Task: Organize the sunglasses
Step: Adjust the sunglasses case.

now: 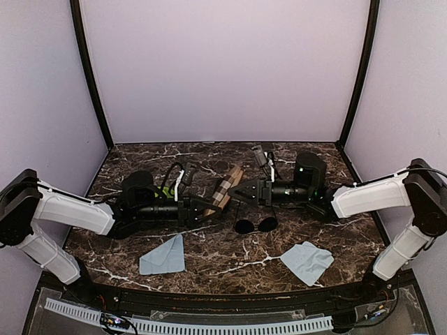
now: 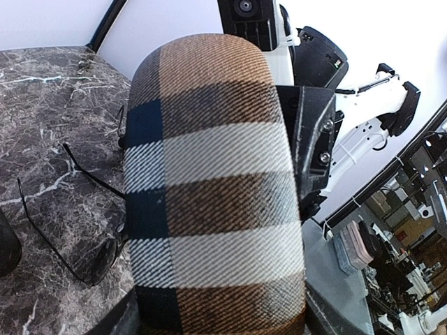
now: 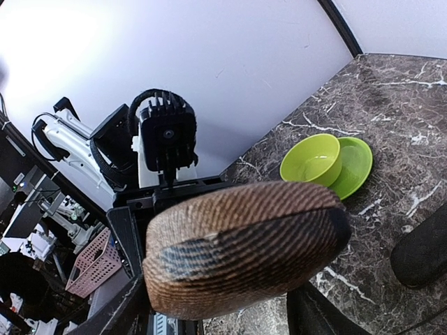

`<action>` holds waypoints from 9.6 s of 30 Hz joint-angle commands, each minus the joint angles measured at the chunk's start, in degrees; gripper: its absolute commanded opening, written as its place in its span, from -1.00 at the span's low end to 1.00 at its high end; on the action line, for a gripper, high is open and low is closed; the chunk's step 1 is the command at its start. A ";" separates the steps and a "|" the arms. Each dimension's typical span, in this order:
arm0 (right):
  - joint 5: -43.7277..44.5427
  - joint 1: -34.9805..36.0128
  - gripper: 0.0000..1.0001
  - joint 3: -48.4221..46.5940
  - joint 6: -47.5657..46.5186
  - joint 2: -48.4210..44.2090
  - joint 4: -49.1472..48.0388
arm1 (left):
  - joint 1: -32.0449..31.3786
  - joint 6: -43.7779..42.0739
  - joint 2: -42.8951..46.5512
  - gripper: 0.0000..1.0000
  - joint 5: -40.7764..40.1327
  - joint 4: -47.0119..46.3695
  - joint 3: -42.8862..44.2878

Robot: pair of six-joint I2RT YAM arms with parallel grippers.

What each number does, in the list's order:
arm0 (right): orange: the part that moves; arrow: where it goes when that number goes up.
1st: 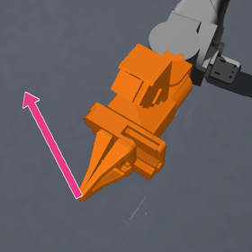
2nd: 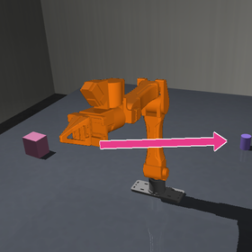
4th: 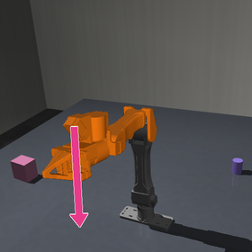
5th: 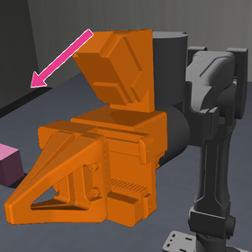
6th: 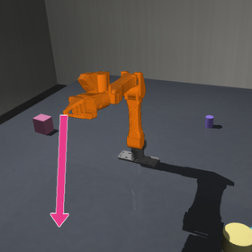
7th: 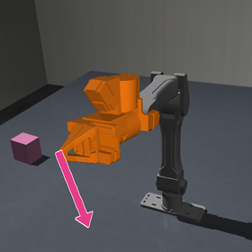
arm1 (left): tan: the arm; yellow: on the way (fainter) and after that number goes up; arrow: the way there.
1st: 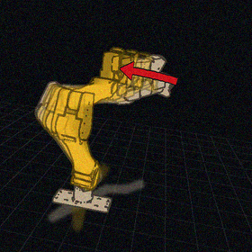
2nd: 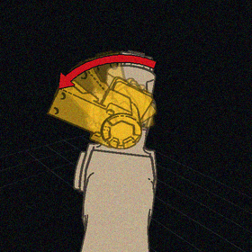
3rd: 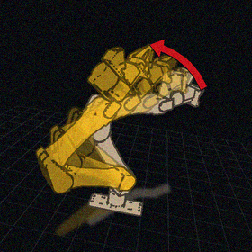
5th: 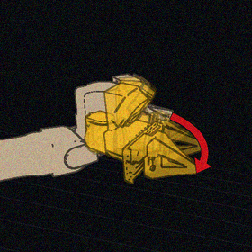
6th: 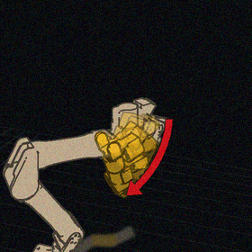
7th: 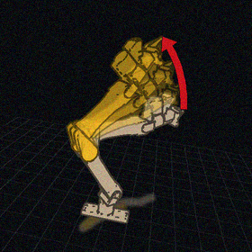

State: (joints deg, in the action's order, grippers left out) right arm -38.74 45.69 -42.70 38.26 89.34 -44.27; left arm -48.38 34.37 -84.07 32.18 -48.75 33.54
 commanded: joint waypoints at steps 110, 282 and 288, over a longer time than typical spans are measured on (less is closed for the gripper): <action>-14.23 -2.33 -1.00 4.11 -9.30 3.99 -6.83 | -0.57 1.43 -1.80 -1.00 10.74 -9.49 1.50; 4.29 -5.83 -1.00 -13.94 2.52 2.24 35.20 | -10.54 -17.17 -7.69 0.91 -34.07 40.31 22.74; 4.36 -4.90 -1.00 -14.38 3.26 3.43 35.06 | -12.07 -20.20 -10.64 0.91 -38.62 43.88 25.91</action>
State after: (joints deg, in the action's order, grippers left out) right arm -34.79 39.79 -54.96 40.12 92.25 -7.42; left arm -59.55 17.69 -93.25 -1.19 -9.15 57.01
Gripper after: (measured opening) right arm 0.352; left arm 0.952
